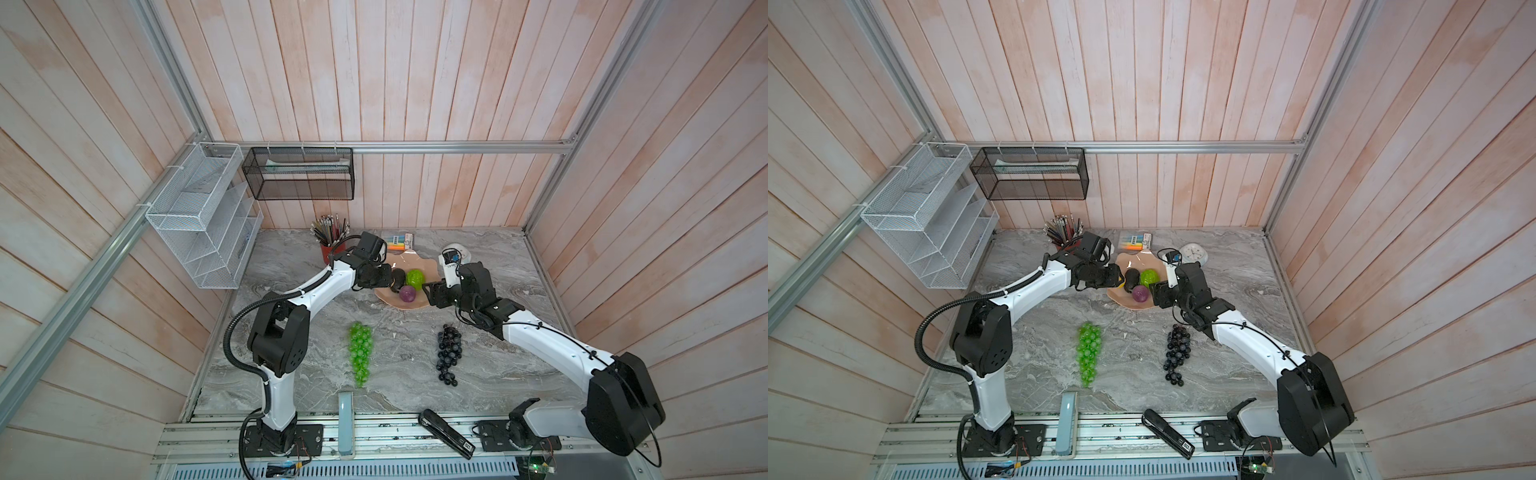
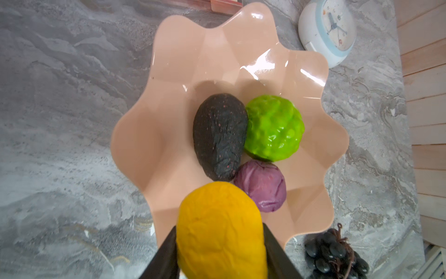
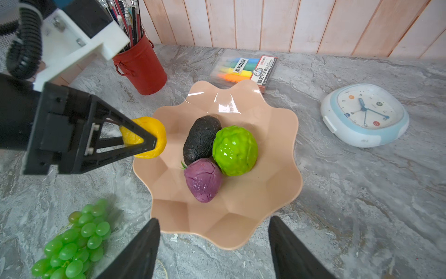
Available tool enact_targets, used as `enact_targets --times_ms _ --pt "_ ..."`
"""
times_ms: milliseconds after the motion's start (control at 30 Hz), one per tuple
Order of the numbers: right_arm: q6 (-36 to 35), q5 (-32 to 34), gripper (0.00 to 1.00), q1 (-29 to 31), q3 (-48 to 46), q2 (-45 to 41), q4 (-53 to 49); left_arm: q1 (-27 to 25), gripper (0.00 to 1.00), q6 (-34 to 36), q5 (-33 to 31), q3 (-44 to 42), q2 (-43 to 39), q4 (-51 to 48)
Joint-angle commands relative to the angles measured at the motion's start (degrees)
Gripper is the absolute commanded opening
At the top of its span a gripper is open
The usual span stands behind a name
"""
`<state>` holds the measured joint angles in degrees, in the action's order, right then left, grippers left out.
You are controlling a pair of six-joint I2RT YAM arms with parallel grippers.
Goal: Place and organize the fake fruits in the fruit bowl
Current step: 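Carry the yellow lemon with the left gripper into the peach bowl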
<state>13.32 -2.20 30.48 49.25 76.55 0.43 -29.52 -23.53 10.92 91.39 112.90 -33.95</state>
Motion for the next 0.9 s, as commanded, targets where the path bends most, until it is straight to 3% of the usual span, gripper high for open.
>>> enact_targets --times_ms 0,567,867 --pt "-0.23 0.48 0.71 -0.38 -0.97 -1.54 1.02 -0.26 0.39 0.73 1.45 1.17 2.10 -0.55" --pt "-0.51 -0.53 0.71 -0.91 -1.94 -1.40 1.07 -3.00 0.41 -0.42 1.25 1.90 7.54 1.06" --pt "-0.05 -1.23 0.71 -0.86 -1.83 -1.49 0.98 -3.36 0.56 -0.46 0.68 0.74 6.89 1.79"
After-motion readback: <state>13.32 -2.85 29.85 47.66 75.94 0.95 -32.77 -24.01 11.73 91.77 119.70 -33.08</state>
